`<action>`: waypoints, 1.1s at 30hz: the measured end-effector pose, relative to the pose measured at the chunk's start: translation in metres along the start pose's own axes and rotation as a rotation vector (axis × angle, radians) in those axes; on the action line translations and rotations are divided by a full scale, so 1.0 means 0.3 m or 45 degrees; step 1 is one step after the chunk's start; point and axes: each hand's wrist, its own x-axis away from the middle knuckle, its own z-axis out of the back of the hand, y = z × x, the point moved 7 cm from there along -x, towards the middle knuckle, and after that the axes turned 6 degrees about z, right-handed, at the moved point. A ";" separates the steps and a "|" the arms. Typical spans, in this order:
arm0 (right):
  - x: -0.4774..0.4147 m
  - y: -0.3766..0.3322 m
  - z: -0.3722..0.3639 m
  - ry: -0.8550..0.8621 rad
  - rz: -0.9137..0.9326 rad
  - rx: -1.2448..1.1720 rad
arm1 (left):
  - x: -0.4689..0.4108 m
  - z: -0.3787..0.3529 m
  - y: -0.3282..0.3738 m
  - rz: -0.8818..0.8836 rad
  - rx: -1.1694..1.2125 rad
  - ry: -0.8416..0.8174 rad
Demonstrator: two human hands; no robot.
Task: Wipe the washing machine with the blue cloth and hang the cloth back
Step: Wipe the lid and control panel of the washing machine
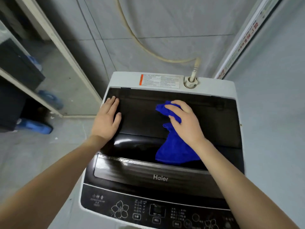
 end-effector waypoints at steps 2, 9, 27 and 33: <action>0.080 0.097 0.115 0.141 -0.111 0.029 | 0.100 0.008 -0.038 -0.067 -0.005 -0.042; 0.007 0.066 0.070 0.338 -0.282 0.154 | 0.283 0.019 -0.113 -0.042 0.117 0.008; -0.296 -0.350 -0.367 0.021 0.096 0.032 | 0.439 0.033 -0.207 0.135 0.265 0.142; -0.164 -0.508 -0.469 -0.247 0.372 0.011 | 0.451 0.038 -0.206 0.135 0.288 0.154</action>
